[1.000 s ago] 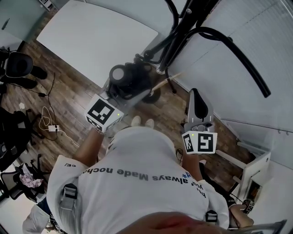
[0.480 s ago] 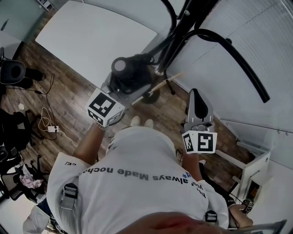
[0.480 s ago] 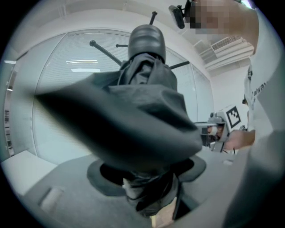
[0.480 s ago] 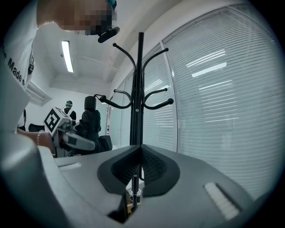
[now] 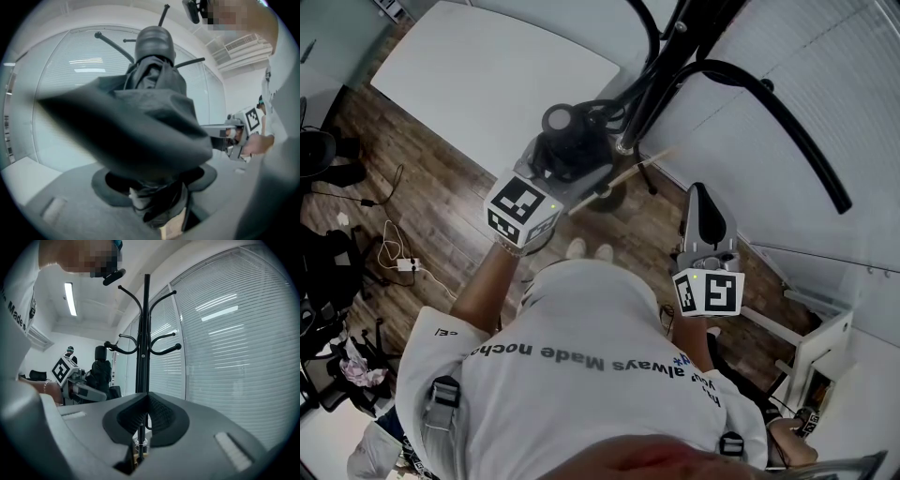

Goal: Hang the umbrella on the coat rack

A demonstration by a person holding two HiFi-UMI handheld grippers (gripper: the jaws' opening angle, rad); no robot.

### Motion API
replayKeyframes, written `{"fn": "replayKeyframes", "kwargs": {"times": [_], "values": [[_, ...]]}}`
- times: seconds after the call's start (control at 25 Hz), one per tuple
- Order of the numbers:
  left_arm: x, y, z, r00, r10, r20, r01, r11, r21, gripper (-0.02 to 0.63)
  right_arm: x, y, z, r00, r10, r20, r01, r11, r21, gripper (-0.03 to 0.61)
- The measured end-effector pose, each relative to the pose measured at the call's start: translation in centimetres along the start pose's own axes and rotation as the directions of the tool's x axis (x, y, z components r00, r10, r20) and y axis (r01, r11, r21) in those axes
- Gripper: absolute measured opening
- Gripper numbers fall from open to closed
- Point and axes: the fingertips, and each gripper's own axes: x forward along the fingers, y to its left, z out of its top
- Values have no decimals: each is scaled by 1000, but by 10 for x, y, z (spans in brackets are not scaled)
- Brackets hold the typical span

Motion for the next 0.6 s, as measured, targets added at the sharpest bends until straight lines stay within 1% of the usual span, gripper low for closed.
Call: {"fn": "replayKeyframes", "kwargs": {"times": [0.28, 0.6], "values": [[19, 9, -3, 1000, 0, -30, 0, 1000, -17, 295, -2, -1, -1, 1000, -5, -2, 5, 1000, 2, 2], [43, 18, -26, 990, -12, -143, 8, 1000, -26, 295, -5, -1, -2, 1000, -15, -4, 15, 1000, 5, 2]]}}
